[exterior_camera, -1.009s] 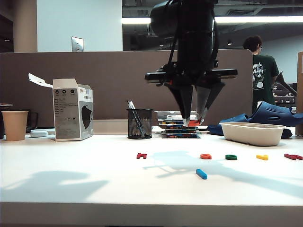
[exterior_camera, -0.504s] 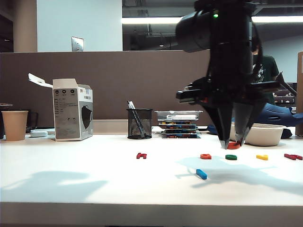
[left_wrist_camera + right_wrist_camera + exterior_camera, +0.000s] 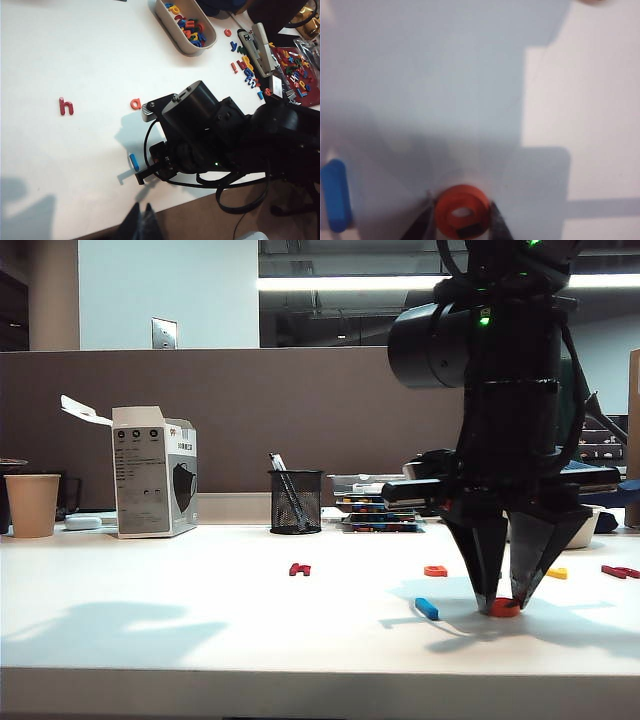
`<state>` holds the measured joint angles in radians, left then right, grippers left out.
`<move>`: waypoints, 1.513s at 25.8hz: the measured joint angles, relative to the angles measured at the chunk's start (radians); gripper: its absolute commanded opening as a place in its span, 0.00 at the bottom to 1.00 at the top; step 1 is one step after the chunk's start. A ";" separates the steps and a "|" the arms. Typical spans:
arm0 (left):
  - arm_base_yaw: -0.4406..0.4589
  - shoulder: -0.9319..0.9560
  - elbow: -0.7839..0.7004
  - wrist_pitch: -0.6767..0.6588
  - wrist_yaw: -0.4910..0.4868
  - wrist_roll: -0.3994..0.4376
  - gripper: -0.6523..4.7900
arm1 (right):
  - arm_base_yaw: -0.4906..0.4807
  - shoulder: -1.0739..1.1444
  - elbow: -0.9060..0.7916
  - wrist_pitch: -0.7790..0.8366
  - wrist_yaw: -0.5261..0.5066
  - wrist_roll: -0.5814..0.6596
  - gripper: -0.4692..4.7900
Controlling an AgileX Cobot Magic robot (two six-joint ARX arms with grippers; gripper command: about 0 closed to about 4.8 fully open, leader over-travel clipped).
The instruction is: Select the appropriate letters from the row of letter magnets placed on the table to arrange into the word "love".
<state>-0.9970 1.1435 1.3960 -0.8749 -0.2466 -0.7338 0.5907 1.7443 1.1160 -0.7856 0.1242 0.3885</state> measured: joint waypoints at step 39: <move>0.000 0.000 0.000 0.000 0.000 0.000 0.11 | -0.004 0.013 0.220 -0.134 0.071 -0.050 0.49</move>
<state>-0.9970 1.1435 1.3960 -0.8749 -0.2466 -0.7338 0.5869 1.7569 1.3361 -0.9192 0.1951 0.3382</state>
